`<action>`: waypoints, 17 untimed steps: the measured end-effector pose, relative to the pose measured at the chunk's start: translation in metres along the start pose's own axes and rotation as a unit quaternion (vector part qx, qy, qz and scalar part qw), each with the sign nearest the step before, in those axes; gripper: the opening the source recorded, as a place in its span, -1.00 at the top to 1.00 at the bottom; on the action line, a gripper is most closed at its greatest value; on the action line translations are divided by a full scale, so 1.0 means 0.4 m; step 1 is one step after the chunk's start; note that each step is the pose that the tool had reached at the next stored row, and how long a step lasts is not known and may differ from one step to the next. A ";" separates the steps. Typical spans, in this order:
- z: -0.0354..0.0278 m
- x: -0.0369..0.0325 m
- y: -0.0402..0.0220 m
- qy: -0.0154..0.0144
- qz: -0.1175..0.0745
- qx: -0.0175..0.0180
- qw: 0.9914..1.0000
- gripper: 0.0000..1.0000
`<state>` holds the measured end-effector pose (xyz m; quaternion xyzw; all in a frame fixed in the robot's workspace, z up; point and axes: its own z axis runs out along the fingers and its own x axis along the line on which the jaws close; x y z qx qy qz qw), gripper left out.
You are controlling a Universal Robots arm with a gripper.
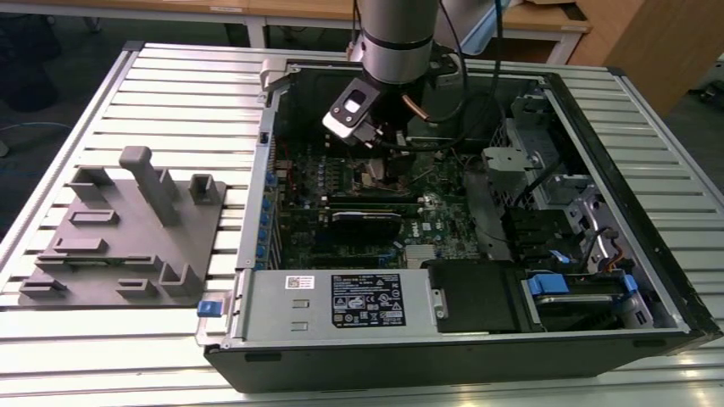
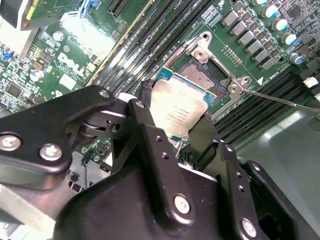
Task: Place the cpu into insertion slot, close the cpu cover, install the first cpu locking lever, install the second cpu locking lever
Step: 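Place the cpu into insertion slot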
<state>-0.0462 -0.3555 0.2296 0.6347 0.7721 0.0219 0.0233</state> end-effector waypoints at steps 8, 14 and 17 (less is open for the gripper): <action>0.003 0.000 0.000 -0.006 0.097 0.001 0.995 -0.08; 0.004 0.000 0.000 -0.008 0.119 0.001 0.993 -0.08; 0.006 0.000 -0.001 -0.007 0.120 0.001 0.993 -0.08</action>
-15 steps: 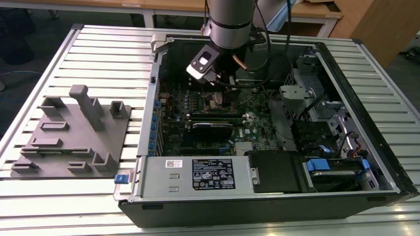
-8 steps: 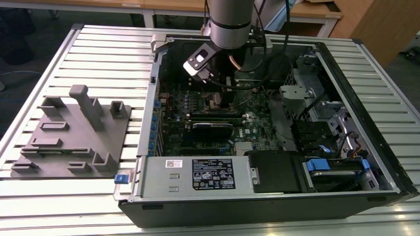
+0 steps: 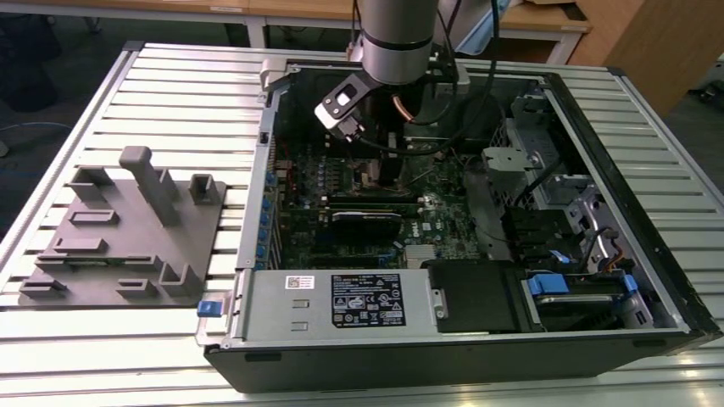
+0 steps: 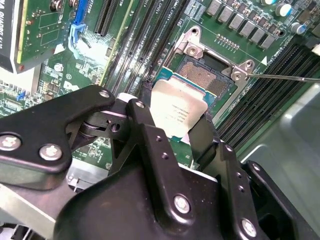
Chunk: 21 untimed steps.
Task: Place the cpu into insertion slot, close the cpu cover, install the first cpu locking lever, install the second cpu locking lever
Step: 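Place the cpu into insertion slot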
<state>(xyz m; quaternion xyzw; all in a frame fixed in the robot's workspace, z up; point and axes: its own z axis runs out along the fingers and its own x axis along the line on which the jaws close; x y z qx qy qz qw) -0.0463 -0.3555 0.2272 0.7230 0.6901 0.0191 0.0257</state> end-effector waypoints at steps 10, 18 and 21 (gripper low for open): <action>0.006 0.000 -0.001 -0.003 0.038 0.000 0.999 -0.08; 0.007 0.005 -0.002 -0.003 0.038 0.000 0.999 -0.08; 0.008 0.010 -0.003 -0.002 0.037 0.000 0.999 -0.08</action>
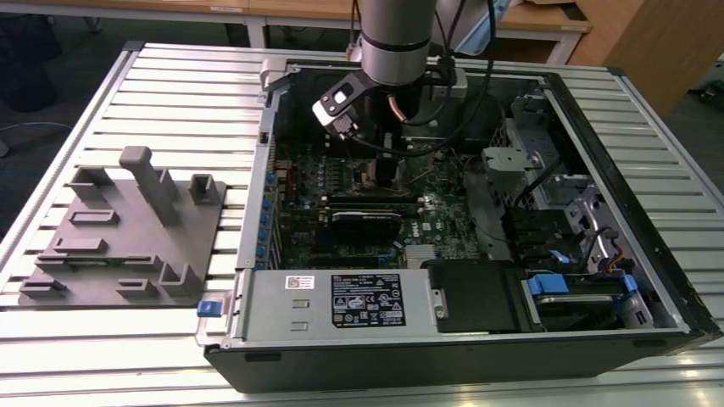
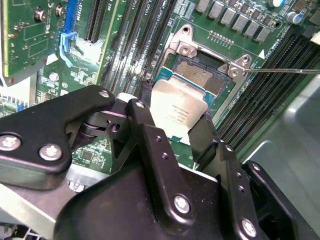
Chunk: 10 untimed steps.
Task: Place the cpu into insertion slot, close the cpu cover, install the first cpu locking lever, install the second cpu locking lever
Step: 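Place the cpu into insertion slot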
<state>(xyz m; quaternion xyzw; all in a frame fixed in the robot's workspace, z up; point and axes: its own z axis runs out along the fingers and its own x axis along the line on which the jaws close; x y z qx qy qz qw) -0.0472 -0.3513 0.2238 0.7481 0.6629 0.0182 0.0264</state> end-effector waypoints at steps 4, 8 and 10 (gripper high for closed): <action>0.006 0.001 0.000 0.002 -0.019 -0.001 1.000 -0.08; 0.012 0.002 -0.001 0.003 -0.041 -0.002 0.999 -0.08; 0.015 0.002 -0.001 0.004 -0.051 -0.003 0.999 -0.08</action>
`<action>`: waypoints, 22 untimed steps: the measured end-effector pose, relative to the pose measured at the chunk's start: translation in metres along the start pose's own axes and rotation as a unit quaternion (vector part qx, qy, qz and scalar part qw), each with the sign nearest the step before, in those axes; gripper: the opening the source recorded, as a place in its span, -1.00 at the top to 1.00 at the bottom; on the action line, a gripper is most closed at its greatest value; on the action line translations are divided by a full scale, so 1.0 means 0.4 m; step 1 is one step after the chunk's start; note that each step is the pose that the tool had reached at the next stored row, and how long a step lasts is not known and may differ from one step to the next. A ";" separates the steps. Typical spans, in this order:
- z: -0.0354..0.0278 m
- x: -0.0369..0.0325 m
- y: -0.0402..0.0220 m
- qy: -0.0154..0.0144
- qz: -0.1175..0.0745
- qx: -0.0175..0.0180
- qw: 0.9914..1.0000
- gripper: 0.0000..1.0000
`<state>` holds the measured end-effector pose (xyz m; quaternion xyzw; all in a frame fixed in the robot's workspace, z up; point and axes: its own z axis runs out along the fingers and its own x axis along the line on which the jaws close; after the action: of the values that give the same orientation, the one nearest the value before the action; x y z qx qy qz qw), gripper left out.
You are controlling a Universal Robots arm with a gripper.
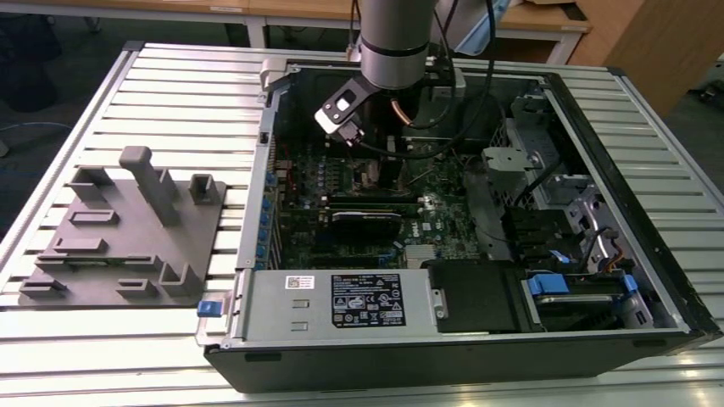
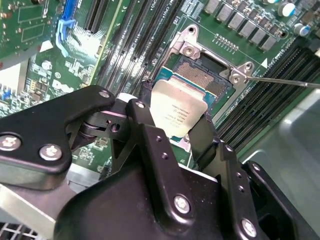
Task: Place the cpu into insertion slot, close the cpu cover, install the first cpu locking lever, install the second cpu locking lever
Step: 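Place the cpu into insertion slot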
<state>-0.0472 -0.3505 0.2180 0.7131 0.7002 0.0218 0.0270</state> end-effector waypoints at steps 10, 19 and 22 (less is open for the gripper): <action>0.002 0.005 -0.003 0.001 -0.010 -0.001 1.000 -0.08; 0.011 0.008 -0.006 0.001 -0.010 -0.004 1.000 -0.08; 0.012 0.012 -0.006 0.001 -0.010 -0.004 1.000 -0.08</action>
<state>-0.0492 -0.3455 0.2131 0.7059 0.7072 0.0251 0.0291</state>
